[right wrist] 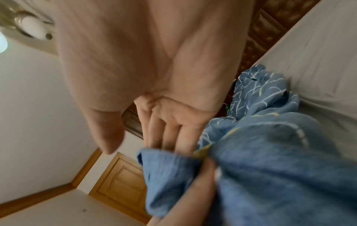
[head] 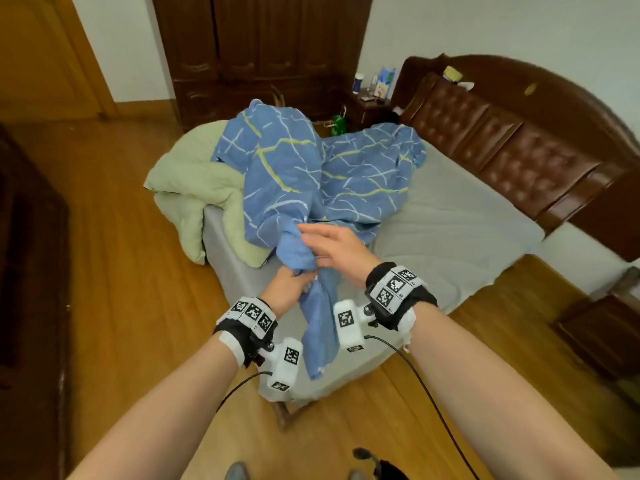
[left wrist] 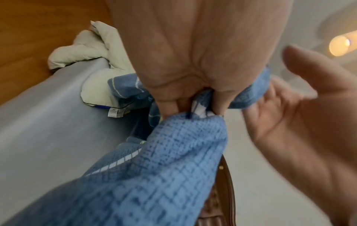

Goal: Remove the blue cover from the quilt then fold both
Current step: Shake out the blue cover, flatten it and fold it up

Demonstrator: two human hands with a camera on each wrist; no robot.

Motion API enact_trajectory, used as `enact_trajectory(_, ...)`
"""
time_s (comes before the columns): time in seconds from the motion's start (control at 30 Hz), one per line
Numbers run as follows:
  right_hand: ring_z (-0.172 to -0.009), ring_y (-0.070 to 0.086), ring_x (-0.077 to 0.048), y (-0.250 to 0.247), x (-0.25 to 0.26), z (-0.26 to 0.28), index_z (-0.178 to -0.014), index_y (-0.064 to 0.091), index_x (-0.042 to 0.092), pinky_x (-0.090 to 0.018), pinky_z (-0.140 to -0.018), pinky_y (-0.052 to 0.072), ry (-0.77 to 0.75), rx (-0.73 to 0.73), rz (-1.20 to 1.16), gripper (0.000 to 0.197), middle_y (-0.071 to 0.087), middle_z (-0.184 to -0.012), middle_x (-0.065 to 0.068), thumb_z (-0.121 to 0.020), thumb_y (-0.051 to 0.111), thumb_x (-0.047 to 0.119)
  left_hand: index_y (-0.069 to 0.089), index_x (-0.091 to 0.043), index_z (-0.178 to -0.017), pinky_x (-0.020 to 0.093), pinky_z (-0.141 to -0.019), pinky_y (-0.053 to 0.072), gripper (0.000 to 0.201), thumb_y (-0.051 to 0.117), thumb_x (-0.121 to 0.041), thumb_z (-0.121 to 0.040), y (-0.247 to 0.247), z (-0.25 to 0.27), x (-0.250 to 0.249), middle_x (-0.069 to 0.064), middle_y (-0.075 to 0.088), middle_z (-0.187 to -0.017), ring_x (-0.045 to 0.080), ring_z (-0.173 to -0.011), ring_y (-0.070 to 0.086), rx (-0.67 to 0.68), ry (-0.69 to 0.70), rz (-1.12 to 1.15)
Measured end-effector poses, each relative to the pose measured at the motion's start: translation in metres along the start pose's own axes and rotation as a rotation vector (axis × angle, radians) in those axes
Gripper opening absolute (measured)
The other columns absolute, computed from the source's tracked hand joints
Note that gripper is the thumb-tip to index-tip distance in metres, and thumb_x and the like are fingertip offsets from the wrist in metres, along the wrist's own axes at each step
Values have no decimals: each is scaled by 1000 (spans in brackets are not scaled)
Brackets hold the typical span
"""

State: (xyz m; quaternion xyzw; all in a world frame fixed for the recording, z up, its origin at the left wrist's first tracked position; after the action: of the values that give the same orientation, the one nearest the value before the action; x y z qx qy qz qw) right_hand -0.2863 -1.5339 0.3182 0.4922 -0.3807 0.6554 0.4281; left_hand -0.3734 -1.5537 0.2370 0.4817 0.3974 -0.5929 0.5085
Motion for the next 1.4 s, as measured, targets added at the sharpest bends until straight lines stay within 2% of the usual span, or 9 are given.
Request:
enact_trajectory(0.23,-99,61,-30,-148,-163,36,-128,52,14,-48,-84,55,521,-193,-10,44,54,-135,-15,-94,60,40,60,10,-107,33,-69,57,21,56,4,-88,38,17,-2,19,65,-93,27,-85,66,-179,-117,131)
enact_trajectory(0.33,-86,67,-35,-128,-219,44,-147,30,4,-47,-70,57,673,5,-243,73,47,-140,-24,-96,54,51,59,4,-100,46,-78,47,43,66,-3,-57,44,35,11,20,56,-92,33,-88,57,-259,-166,97)
enact_trajectory(0.57,-98,68,-23,-62,-272,27,-136,46,11,-47,-111,34,675,289,-155,74,73,-104,-9,-87,54,66,56,13,-119,51,-96,51,42,38,23,-82,28,126,-16,26,64,-118,39,-110,63,-431,-162,172)
enact_trajectory(0.7,-39,44,-7,-30,-227,42,-71,47,14,-17,-45,39,602,254,-372,35,46,-45,5,-99,52,34,57,11,-117,50,-89,55,36,40,20,-86,7,160,-17,25,66,-109,39,-102,65,-510,-179,183)
enact_trajectory(0.77,-35,36,-7,-26,-212,41,-68,46,16,-17,-38,31,565,170,-450,32,40,-44,5,-96,58,22,60,8,-112,44,-80,58,34,40,20,-86,-3,167,-12,20,68,-101,36,-96,66,-540,-176,187)
enact_trajectory(0.93,-53,58,-11,-57,-139,51,-86,61,8,-20,-45,36,169,-93,-434,8,64,-76,-9,-90,67,10,43,-8,-139,36,-95,46,52,60,0,-91,-53,181,-7,9,53,-133,27,-122,52,-799,-211,-187)
enact_trajectory(1.13,-71,71,-20,-44,-27,111,-96,66,-2,-21,-58,51,-170,117,-140,10,73,-83,-11,-89,68,4,47,-24,-137,26,-98,45,82,87,-39,-67,76,124,-51,-11,57,-128,4,-117,56,-111,115,-487)
enact_trajectory(1.27,-68,58,-7,-77,-14,127,-85,69,2,-20,-68,48,-220,42,-4,5,67,-73,2,-86,72,6,68,-22,-109,35,-78,48,26,62,-15,-85,91,106,-72,9,71,-102,31,-100,63,-358,206,-837)
enact_trajectory(1.4,-92,65,-17,-107,-72,117,-104,72,14,-35,-91,54,121,9,-333,25,72,-97,-2,-93,64,35,52,-12,-64,34,-62,31,23,48,1,-83,109,108,-78,17,61,-74,39,-85,58,-295,149,-1005)
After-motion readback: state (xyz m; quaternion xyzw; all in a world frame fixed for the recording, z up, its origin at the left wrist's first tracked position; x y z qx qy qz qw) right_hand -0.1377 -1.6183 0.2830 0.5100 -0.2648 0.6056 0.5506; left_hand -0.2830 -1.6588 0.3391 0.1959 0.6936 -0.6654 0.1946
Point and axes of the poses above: each hand's wrist, its own z-axis away from the middle knuckle, its own y-axis out of the palm, x = y × z, the point moved 9 cm from there along -z, towards the middle knuckle
